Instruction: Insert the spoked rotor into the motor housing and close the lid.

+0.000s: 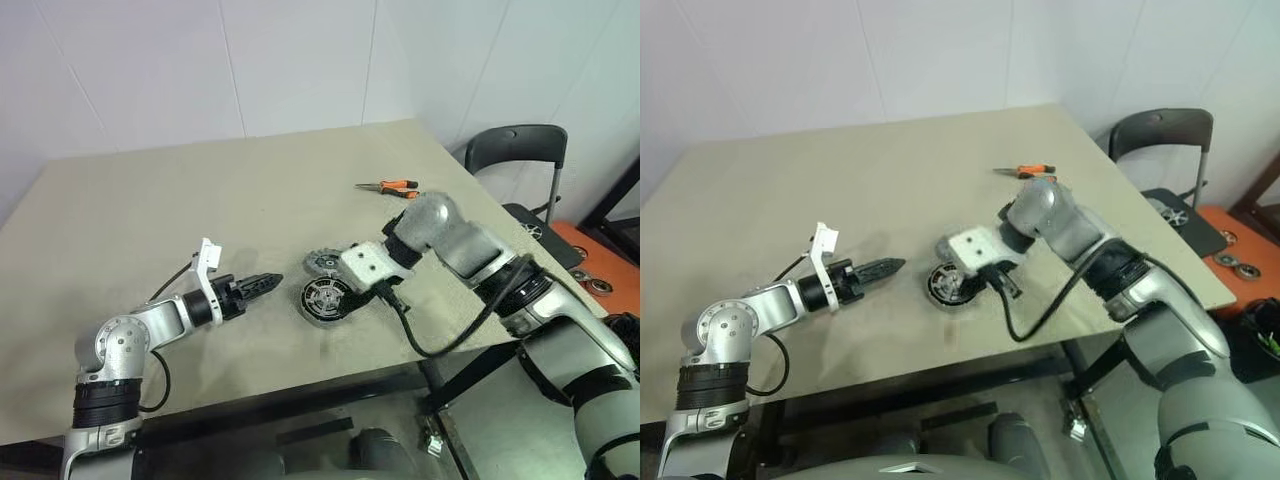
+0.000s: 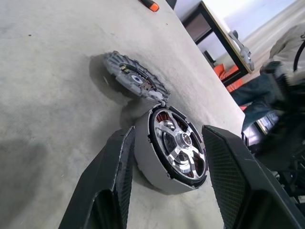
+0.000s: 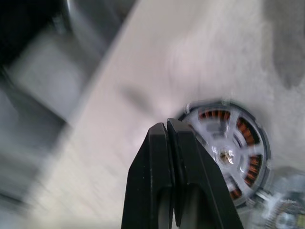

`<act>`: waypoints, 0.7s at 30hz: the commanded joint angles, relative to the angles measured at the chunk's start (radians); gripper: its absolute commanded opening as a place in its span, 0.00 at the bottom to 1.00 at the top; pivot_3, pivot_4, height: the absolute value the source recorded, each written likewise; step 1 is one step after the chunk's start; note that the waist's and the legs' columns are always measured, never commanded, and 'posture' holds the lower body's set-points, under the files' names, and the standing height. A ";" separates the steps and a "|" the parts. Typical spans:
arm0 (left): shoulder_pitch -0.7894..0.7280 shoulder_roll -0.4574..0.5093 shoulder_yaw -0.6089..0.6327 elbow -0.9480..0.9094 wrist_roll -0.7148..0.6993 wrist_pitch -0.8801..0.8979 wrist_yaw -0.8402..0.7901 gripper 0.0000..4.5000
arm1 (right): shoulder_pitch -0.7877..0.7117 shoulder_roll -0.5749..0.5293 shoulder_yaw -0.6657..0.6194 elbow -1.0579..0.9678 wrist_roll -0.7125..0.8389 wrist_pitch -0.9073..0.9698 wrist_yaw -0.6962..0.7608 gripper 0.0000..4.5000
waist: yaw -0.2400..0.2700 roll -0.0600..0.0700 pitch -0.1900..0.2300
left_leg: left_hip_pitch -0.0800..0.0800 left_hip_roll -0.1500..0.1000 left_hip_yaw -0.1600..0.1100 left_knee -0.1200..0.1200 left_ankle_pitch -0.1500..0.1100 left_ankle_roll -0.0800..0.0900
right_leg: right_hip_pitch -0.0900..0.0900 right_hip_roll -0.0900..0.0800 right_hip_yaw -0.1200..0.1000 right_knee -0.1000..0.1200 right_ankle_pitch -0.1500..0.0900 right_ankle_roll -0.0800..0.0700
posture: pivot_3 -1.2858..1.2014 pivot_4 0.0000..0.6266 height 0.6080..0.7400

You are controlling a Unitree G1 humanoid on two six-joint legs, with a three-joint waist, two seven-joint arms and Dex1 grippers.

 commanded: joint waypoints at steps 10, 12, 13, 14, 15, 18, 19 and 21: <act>0.004 -0.009 0.018 -0.033 -0.009 -0.011 0.013 0.53 | 0.004 0.006 -0.047 -0.022 -0.100 -0.120 -0.009 0.01 | 0.007 0.000 0.000 | -0.001 0.000 0.000 0.000 0.000 0.000 | 0.000 -0.001 -0.001 -0.002 0.000 0.000 | 0.52 0.00 1.00; 0.009 -0.009 0.023 -0.035 -0.011 -0.011 0.017 0.53 | 0.010 -0.010 -0.069 0.030 -0.151 -0.329 -0.041 0.01 | 0.006 0.000 0.000 | -0.001 0.000 0.001 0.000 0.000 0.000 | 0.000 -0.001 -0.001 -0.002 0.000 0.001 | 0.52 0.00 1.00; 0.010 -0.010 0.025 -0.036 -0.014 -0.010 0.017 0.53 | 0.010 -0.016 -0.077 0.063 -0.172 -0.430 -0.055 0.01 | 0.005 0.000 0.000 | -0.001 0.000 0.001 0.000 0.000 0.000 | 0.000 -0.001 -0.001 -0.002 0.000 0.001 | 0.52 0.00 1.00; 0.013 -0.010 0.027 -0.038 -0.019 -0.008 0.016 0.53 | 0.013 -0.022 -0.087 0.088 -0.184 -0.511 -0.060 0.01 | 0.004 0.000 0.000 | -0.001 0.000 0.001 0.001 0.000 0.000 | 0.000 -0.001 0.000 -0.002 0.000 0.001 | 0.52 0.00 1.00; 0.014 -0.010 0.030 -0.041 -0.028 -0.003 0.012 0.53 | 0.020 -0.032 -0.094 0.100 -0.184 -0.572 -0.049 0.10 | 0.004 0.000 0.000 | -0.001 0.000 0.001 0.001 0.000 0.000 | 0.001 -0.001 0.000 -0.002 0.000 0.001 | 0.52 0.00 1.00; 0.012 -0.006 0.032 -0.044 -0.048 0.005 0.000 0.53 | 0.038 -0.047 -0.090 0.130 -0.224 -0.711 -0.050 0.29 | 0.003 0.000 0.000 | -0.001 0.000 0.001 0.000 0.000 0.000 | 0.001 0.000 0.000 -0.002 0.000 0.001 | 0.52 0.00 1.00; 0.009 -0.006 0.030 -0.042 -0.048 0.006 0.001 0.53 | 0.041 -0.047 -0.082 0.145 -0.264 -0.749 -0.076 0.36 | 0.002 0.000 0.000 | -0.001 0.000 0.001 0.000 0.000 0.000 | 0.001 0.000 0.000 -0.002 0.000 0.001 | 0.52 0.00 1.00; 0.001 -0.006 0.026 -0.034 -0.046 0.005 0.003 0.53 | 0.046 -0.045 -0.067 0.173 -0.309 -0.805 -0.087 0.51 | 0.002 0.000 0.000 | -0.001 0.000 0.001 0.000 0.000 0.000 | 0.001 0.000 0.000 -0.002 0.000 0.001 | 0.52 0.00 1.00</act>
